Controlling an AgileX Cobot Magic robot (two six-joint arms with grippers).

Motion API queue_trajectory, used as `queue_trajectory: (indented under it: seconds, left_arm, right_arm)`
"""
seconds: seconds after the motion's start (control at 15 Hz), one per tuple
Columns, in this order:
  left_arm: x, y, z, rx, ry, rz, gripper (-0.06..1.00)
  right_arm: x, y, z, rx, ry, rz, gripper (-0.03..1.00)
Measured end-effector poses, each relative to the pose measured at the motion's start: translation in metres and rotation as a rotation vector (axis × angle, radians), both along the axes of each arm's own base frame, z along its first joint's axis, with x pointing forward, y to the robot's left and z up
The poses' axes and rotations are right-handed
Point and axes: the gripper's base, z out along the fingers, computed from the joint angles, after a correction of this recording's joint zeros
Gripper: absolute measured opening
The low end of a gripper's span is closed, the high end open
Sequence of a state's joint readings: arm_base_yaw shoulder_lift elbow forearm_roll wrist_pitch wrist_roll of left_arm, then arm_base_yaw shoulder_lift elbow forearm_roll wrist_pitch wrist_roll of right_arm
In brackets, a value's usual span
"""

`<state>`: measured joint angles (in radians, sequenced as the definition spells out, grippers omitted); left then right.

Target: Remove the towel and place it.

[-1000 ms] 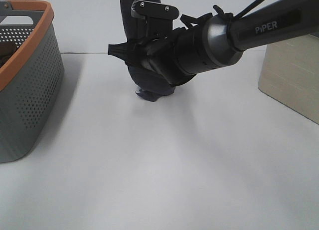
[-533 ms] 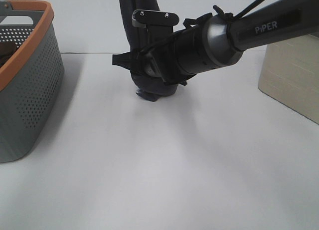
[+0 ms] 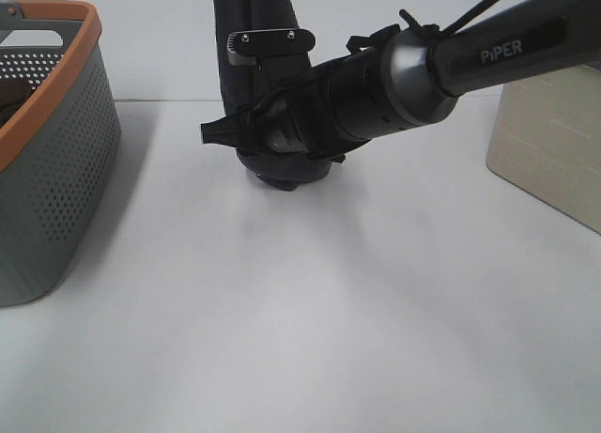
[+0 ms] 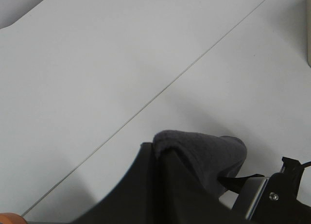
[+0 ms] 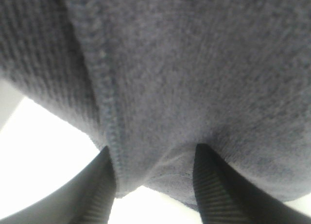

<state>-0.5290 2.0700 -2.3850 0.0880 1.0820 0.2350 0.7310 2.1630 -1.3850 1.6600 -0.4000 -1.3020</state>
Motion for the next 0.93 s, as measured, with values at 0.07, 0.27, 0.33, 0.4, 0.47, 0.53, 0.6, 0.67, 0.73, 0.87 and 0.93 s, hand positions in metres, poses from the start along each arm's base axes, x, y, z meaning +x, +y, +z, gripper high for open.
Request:
queue_trajectory:
  seconds: [0.07,0.27,0.33,0.4,0.47,0.53,0.6,0.67,0.73,0.87,0.93]
  left_arm:
    - [0.0,0.0,0.0,0.0,0.0,0.0,0.0]
    - [0.0,0.0,0.0,0.0,-0.001,0.0,0.0]
    - [0.0,0.0,0.0,0.0,-0.001,0.0,0.0]
    - [0.0,0.0,0.0,0.0,-0.001,0.0,0.0]
    - [0.0,0.0,0.0,0.0,-0.001,0.0,0.0]
    - [0.0,0.0,0.0,0.0,-0.001,0.0,0.0]
    - [0.0,0.0,0.0,0.0,-0.001,0.0,0.0]
    - [0.0,0.0,0.0,0.0,-0.001,0.0,0.0]
    - [0.0,0.0,0.0,0.0,-0.001,0.0,0.0]
    - [0.0,0.0,0.0,0.0,-0.001,0.0,0.0]
    - [0.0,0.0,0.0,-0.001,-0.001,0.001,0.0]
  right_arm:
    - [0.0,0.0,0.0,-0.015,-0.002,0.011,0.42]
    - [-0.001,-0.001,-0.001,-0.063,-0.001,0.046,0.42]
    - [-0.001,-0.001,-0.002,-0.081,-0.004,0.061,0.42]
    - [-0.001,-0.001,-0.002,-0.088,-0.006,0.067,0.42]
    - [-0.001,-0.001,-0.002,-0.098,-0.01,0.075,0.42]
    - [-0.001,-0.001,-0.002,-0.099,-0.01,0.075,0.42]
    - [0.0,-0.004,-0.001,-0.126,-0.02,0.043,0.42]
    - [0.001,-0.007,-0.001,-0.142,-0.026,0.021,0.42]
    - [0.002,-0.009,-0.001,-0.157,-0.032,0.002,0.42]
    - [0.002,-0.011,-0.001,-0.166,-0.036,-0.015,0.42]
    - [0.002,-0.009,-0.001,-0.162,-0.035,-0.015,0.42]
